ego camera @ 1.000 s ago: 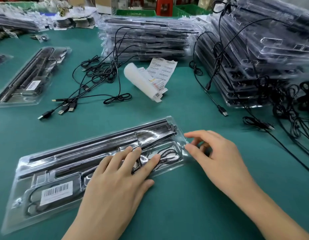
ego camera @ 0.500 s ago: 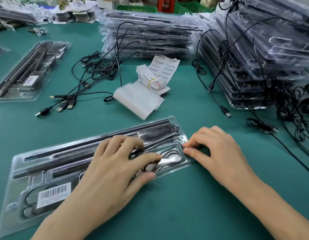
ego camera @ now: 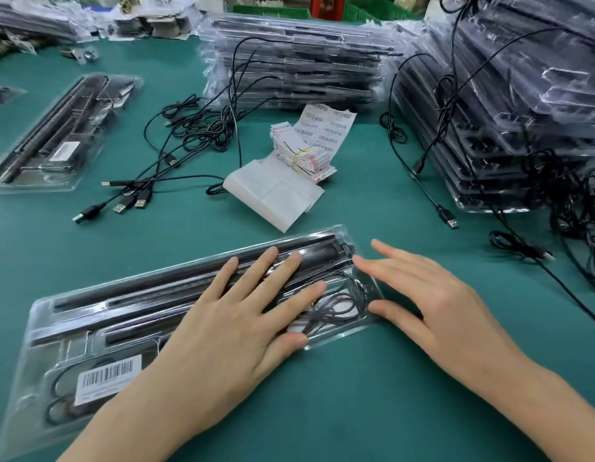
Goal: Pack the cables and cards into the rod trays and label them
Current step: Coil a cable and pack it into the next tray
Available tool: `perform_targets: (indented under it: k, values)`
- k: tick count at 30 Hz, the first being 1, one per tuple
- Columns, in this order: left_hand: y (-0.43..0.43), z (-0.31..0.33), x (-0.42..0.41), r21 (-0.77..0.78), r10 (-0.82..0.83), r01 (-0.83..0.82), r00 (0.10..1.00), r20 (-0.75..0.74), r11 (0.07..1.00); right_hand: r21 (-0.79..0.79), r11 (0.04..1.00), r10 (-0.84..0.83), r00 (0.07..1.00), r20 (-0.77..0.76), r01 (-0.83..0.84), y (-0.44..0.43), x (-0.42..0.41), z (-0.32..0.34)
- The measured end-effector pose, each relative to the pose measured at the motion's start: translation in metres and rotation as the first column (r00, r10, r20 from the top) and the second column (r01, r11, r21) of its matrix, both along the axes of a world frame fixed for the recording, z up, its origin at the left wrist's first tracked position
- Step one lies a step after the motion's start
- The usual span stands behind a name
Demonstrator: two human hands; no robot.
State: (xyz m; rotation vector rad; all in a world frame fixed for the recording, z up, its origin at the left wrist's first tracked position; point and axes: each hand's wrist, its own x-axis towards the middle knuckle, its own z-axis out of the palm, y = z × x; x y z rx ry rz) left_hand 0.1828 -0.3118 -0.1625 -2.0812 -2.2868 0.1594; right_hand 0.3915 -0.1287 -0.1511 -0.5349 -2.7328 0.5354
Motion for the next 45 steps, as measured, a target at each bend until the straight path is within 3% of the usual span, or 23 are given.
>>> perform_targets:
  k: [3,8,10,13,19,23,38,40,42,45]
  values:
    - [0.0,-0.002,0.0,-0.002,-0.009,0.009,1.0,0.005,1.0,0.027,0.998,0.059,0.994,0.087,-0.062,0.001,-0.002,0.004]
    - [0.002,0.001,0.001,-0.006,-0.009,0.01,1.0,0.029,1.0,-0.142,0.99,-0.011,0.999,0.042,0.017,-0.013,-0.037,0.004]
    - [0.001,0.001,0.002,0.007,0.013,-0.013,0.996,0.085,1.0,-0.085,0.996,-0.029,0.996,0.089,0.036,-0.027,-0.062,-0.001]
    - [0.0,0.001,0.002,0.039,0.038,-0.046,0.985,0.167,0.998,0.126,0.991,-0.069,0.977,0.199,0.045,-0.039,-0.08,-0.014]
    - [-0.007,0.007,-0.002,0.062,0.199,-0.234,0.916,0.348,0.97,0.166,0.984,-0.097,0.97,0.221,0.061,-0.04,-0.082,-0.019]
    - [-0.017,0.006,-0.02,0.021,0.348,-0.364,0.904,0.247,0.931,0.157,0.986,-0.091,0.967,0.237,0.054,-0.039,-0.08,-0.018]
    - [-0.017,0.003,-0.014,0.028,0.366,-0.377,0.913,0.179,0.926,0.203,0.977,-0.111,0.97,0.215,0.067,-0.042,-0.081,-0.018]
    - [-0.017,0.007,-0.024,0.064,0.341,-0.371,0.898,0.277,0.926,0.206,0.977,-0.109,0.97,0.218,0.063,-0.042,-0.081,-0.018]
    - [-0.026,0.011,-0.039,0.109,0.368,-0.454,0.821,0.437,0.884,0.201,0.978,-0.104,0.97,0.219,0.06,-0.042,-0.08,-0.018]
    - [-0.052,0.009,-0.059,0.125,0.469,-0.566,0.77,0.431,0.815,0.184,0.981,-0.1,0.972,0.213,0.061,-0.041,-0.079,-0.017]
